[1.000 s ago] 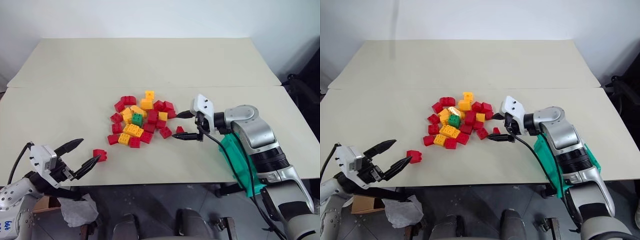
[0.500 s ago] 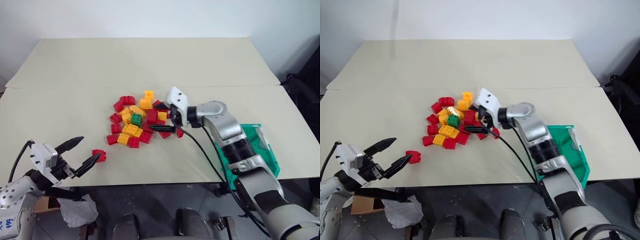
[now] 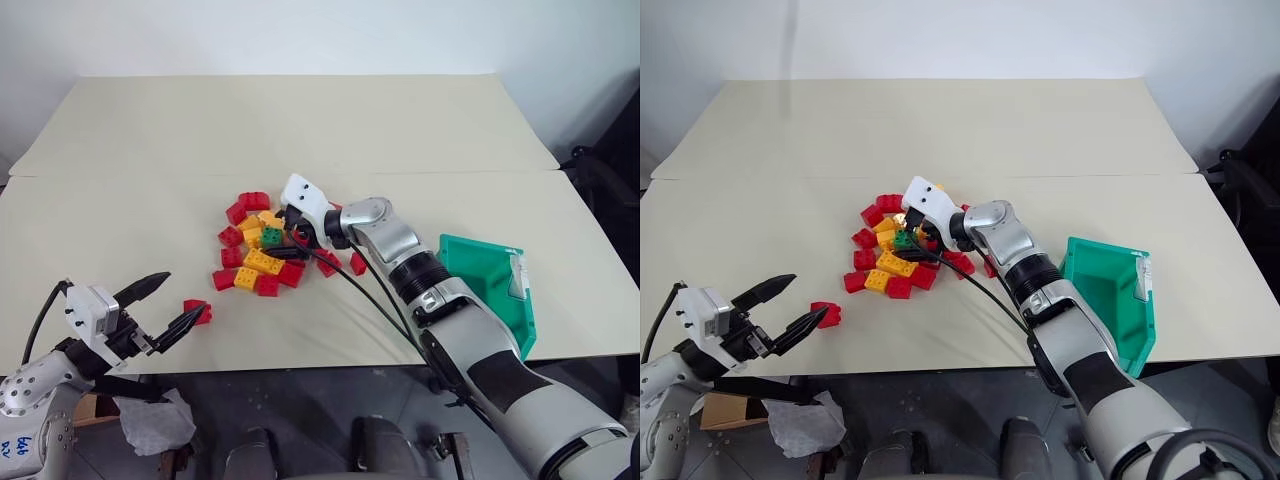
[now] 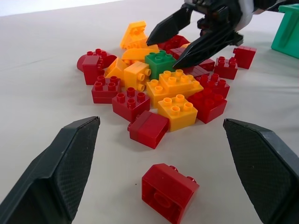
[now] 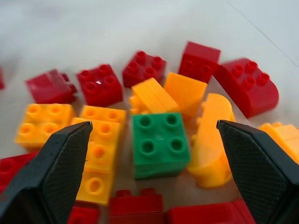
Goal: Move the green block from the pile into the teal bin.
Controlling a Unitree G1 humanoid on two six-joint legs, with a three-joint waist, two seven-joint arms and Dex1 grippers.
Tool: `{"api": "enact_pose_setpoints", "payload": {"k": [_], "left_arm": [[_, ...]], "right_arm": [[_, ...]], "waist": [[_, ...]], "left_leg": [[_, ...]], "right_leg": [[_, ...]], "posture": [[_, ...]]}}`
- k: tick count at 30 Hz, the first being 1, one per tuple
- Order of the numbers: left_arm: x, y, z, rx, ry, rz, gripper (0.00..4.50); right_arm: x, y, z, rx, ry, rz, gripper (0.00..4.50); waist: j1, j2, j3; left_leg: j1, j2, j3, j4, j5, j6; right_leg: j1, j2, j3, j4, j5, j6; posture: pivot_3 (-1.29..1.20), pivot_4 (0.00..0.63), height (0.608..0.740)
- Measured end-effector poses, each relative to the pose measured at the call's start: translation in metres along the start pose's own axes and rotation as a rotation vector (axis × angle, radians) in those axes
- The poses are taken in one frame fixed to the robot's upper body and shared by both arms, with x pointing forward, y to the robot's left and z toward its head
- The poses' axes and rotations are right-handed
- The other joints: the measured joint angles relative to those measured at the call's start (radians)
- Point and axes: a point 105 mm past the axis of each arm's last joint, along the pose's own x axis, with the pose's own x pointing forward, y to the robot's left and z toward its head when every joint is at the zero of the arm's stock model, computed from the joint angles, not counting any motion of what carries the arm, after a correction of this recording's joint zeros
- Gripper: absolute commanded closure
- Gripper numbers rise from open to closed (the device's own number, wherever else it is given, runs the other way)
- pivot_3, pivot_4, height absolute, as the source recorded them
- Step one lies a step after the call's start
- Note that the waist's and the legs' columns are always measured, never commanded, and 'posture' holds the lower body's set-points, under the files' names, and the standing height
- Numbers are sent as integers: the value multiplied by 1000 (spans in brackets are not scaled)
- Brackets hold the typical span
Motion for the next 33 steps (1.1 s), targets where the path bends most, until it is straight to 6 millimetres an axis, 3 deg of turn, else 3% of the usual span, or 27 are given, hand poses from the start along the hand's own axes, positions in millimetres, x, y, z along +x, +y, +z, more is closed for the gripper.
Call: {"api": "enact_pose_setpoints", "payload": {"k": [2, 5, 19, 22, 25, 30, 33], "left_arm": [[0, 0, 0, 0, 0, 0, 0], [0, 0, 0, 0, 0, 1, 0], [0, 0, 0, 1, -2, 2, 0], [1, 1, 1, 3, -5, 1, 0], [2, 0, 2, 3, -8, -1, 0], [3, -1, 1, 0, -9, -9, 0], [7, -3, 2, 0, -14, -23, 0]], "right_arm": [[1, -1, 0, -3, 2, -2, 588], [4, 0, 1, -11, 6, 7, 1524], [6, 5, -3, -27, 12, 36, 1524], [7, 5, -3, -26, 11, 39, 2065], [8, 6, -3, -27, 10, 43, 2987], [4, 5, 2, -15, -25, 50, 2987], [-3, 3, 23, -45, -139, 64, 2987]], "waist": [[-3, 0, 0], [-13, 0, 0], [-23, 0, 0], [-23, 0, 0], [-23, 0, 0], [-22, 0, 0], [-22, 0, 0]], "left_leg": [[0, 0, 0, 0, 0, 0], [0, 0, 0, 0, 0, 0], [0, 0, 0, 0, 0, 0], [0, 0, 0, 0, 0, 0], [0, 0, 0, 0, 0, 0], [0, 0, 0, 0, 0, 0], [0, 0, 0, 0, 0, 0]], "right_leg": [[0, 0, 0, 0, 0, 0], [0, 0, 0, 0, 0, 0], [0, 0, 0, 0, 0, 0], [0, 0, 0, 0, 0, 0], [0, 0, 0, 0, 0, 0], [0, 0, 0, 0, 0, 0], [0, 0, 0, 0, 0, 0]], "posture": [[0, 150, 740], [0, 150, 740], [0, 150, 740], [0, 150, 740], [0, 150, 740], [0, 150, 740], [0, 150, 740]]}}
